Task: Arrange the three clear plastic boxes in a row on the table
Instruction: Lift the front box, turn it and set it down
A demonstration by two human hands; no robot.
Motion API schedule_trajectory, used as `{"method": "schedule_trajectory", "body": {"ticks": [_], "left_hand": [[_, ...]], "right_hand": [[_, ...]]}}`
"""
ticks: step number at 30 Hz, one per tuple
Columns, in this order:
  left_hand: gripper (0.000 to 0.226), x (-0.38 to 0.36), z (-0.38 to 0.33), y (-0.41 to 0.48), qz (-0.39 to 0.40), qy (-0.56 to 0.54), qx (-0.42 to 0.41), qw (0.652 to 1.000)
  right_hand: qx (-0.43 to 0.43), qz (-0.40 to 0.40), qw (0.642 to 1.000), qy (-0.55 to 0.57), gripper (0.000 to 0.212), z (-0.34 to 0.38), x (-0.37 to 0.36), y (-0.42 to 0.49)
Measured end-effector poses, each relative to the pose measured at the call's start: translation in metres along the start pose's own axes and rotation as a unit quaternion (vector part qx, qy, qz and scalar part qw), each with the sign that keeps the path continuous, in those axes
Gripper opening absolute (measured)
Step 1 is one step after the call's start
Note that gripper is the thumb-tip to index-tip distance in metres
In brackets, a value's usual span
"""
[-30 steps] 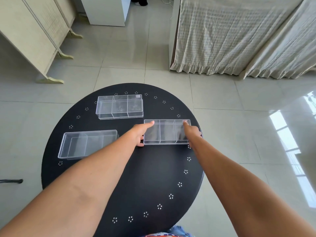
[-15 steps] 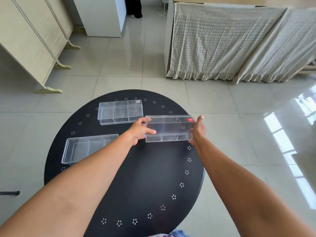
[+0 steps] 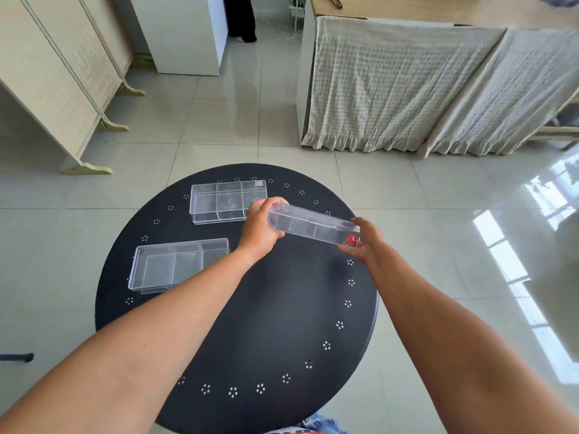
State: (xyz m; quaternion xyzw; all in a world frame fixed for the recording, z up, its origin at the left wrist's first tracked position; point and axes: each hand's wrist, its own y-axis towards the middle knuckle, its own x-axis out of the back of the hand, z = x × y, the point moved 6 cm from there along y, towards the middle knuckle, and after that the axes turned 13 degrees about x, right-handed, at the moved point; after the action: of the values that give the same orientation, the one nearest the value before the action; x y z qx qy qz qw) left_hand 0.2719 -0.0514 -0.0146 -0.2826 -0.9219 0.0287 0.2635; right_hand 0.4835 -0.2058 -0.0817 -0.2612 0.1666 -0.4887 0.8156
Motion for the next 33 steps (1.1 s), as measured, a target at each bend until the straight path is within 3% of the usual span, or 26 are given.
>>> {"method": "schedule_trajectory", "body": {"ticks": [4, 7, 11, 14, 23, 33], "left_hand": [[0.084, 0.005, 0.004, -0.002, -0.011, -0.001, 0.024, 1.0], [0.084, 0.009, 0.014, -0.004, 0.001, -0.113, 0.112, 0.987], [0.054, 0.006, 0.036, -0.004, 0.033, -0.328, 0.286, 0.9], [0.056, -0.001, 0.045, -0.008, 0.066, -0.349, 0.368, 0.859], [0.036, -0.021, 0.062, -0.009, 0.068, -0.271, 0.372, 0.885], [0.047, -0.033, 0.08, -0.009, 0.069, -0.239, 0.356, 0.901]], "right_hand": [[0.009, 0.0, 0.999, 0.043, 0.015, -0.006, 0.0, 0.0], [0.028, -0.001, 0.995, 0.1, 0.019, -0.004, 0.001, -0.004], [0.055, -0.007, 0.991, 0.121, 0.02, -0.002, 0.008, -0.005], [0.07, -0.004, 0.991, 0.114, 0.015, -0.003, 0.012, -0.005], [0.073, 0.008, 0.997, 0.014, 0.031, -0.015, 0.012, 0.003], [0.092, 0.057, 0.993, -0.056, 0.052, -0.033, 0.003, 0.012]]}}
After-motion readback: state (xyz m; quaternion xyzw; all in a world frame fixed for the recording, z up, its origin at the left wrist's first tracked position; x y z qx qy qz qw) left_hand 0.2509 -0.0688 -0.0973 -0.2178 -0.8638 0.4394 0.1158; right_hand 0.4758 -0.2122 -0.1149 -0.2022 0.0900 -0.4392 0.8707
